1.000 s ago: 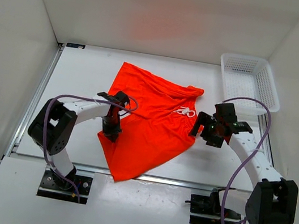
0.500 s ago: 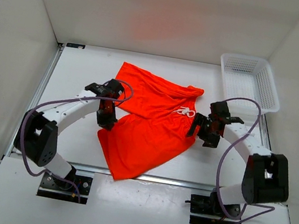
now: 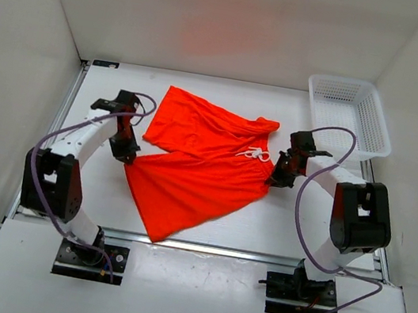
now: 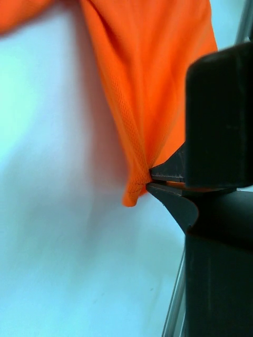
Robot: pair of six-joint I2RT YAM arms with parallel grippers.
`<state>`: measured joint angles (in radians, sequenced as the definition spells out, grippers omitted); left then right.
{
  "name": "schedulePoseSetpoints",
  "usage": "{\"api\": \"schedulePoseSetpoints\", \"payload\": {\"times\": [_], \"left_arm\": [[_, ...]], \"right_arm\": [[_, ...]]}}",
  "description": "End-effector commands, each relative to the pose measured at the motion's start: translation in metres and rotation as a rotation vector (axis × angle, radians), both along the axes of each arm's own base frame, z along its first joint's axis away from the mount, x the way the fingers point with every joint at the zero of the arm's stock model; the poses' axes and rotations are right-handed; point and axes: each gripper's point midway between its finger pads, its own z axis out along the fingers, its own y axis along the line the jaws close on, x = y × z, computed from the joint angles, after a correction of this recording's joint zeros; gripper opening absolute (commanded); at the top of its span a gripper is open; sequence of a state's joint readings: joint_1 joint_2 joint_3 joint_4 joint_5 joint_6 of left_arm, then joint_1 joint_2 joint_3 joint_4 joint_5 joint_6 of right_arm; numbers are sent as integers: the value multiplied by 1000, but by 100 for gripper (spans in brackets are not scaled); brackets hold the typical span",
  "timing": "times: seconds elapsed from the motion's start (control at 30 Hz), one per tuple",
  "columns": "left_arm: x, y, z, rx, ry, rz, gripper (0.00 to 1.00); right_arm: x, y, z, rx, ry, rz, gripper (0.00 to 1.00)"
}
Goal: Fold and stack the shorts
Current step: Flatten the shorts out
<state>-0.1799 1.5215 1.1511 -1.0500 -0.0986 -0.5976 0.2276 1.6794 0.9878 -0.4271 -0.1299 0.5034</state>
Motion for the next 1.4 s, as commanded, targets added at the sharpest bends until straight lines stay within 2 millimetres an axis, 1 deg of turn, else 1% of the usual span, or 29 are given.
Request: {"api": "schedulePoseSetpoints", "payload": {"times": [0.0,0.03,0.07,0.1,0.13,0.17,0.2,0.23,0.27,0.33,0.4,0.47,0.5,0.53,0.57,0.6,0.63,0.67,0.7,0.73,0.77,0.8,0.83,0.87,0.9,0.93,1.0,1.13,1.37], "left_arm": [[34,26,5,13,-36,40,10],[49,30,12,13,-59,46,10],[58,34,0,19,-23,50,10],[67,38,-1,19,-24,64,10],[88,44,9,10,-65,76,10],[95,48,-5,13,-15,88,10],[104,52,-6,15,-9,86,10],[125,57,5,16,-50,88,10],[127,57,-12,18,16,87,10],[149,58,-7,23,-3,65,10],[153,56,-19,12,46,44,22],[159,55,-14,3,32,31,51],[158,55,-4,3,9,31,66],[158,55,4,3,-17,31,77],[146,55,4,3,-1,31,85],[141,53,28,-6,-64,29,85],[133,53,37,-6,-86,29,85],[111,53,29,-6,-58,29,85],[97,52,33,-9,-72,41,82],[80,49,59,-26,-150,55,80],[63,42,61,-45,-159,48,77],[29,38,36,-65,-85,74,75],[12,27,47,-109,-135,63,73],[-6,23,39,-136,-113,76,73],[-38,15,13,-164,-26,110,73],[-48,1,7,-228,-21,112,73],[-65,-15,8,-279,-25,111,79],[-77,-14,-15,-281,2,261,81],[-65,-19,-56,-276,98,262,82]], "right_arm": [[5,5,7,44,-26,-18,0],[3,5,12,53,-34,-33,0],[-7,3,7,52,-14,-41,0],[-12,3,8,58,-8,-58,0],[-15,2,14,68,-25,-70,0],[-26,1,10,73,-1,-95,0],[-29,1,16,84,-16,-109,0],[-34,2,16,82,-15,-123,0],[-40,4,15,87,-7,-129,0],[-48,12,18,111,1,-154,0],[-50,15,18,108,-5,-175,23],[-47,18,23,107,-23,-176,49],[-45,17,28,102,-37,-181,72],[-43,16,31,87,-60,-183,75],[-44,13,32,71,-52,-190,77],[-42,12,38,72,-79,-194,77],[-41,11,41,63,-79,-198,77],[-40,11,48,65,-98,-187,77],[-42,8,48,54,-96,-192,77],[-43,7,52,51,-107,-179,77],[-45,6,53,47,-110,-169,77],[-46,4,57,40,-121,-175,77],[-50,2,54,33,-121,-164,77],[-49,2,57,33,-131,-156,77],[-52,1,56,33,-131,-156,77],[-52,1,56,33,-131,-156,77],[-53,-3,52,24,-126,-154,77],[-60,0,49,38,-101,-142,77],[-61,4,56,66,-111,-141,77]]}}
